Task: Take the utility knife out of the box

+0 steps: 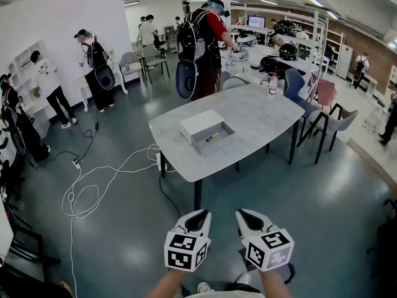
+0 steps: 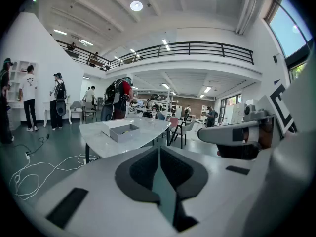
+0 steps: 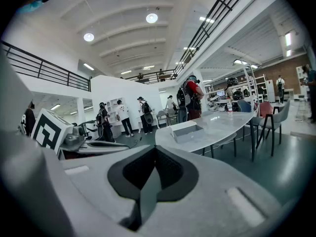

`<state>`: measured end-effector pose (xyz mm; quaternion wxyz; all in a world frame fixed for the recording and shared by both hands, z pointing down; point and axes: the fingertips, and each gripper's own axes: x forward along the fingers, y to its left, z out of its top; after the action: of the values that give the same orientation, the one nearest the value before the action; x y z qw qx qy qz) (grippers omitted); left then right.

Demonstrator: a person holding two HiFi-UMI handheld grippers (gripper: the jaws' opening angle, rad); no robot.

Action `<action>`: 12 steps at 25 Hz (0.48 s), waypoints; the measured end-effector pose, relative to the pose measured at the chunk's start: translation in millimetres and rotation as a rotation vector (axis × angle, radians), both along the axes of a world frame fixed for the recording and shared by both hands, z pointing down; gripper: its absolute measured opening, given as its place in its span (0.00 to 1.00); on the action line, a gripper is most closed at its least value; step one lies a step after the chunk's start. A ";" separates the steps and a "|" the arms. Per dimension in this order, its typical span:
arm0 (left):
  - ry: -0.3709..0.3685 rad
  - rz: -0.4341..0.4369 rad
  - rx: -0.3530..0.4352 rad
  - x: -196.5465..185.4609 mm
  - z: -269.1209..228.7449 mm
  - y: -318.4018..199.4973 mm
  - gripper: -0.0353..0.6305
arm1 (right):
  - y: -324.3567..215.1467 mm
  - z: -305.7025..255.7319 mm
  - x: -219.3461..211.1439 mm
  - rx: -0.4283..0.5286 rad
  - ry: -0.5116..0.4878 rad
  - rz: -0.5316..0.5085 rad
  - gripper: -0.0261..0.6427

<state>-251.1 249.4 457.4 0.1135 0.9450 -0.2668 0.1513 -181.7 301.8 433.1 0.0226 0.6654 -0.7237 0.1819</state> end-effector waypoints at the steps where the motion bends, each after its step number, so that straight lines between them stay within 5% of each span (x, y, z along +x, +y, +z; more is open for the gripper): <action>1: -0.001 0.006 0.000 -1.0 -1.3 0.0 0.09 | 0.0 -1.0 -0.8 -0.002 -0.004 0.005 0.05; 12: -0.001 0.019 -0.014 -7.3 3.1 -17.3 0.09 | -15.3 6.9 -11.1 -0.022 -0.017 -0.006 0.05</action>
<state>-258.4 232.1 460.6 0.1187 0.9466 -0.2568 0.1548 -192.8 286.6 440.0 0.0244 0.6613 -0.7238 0.1956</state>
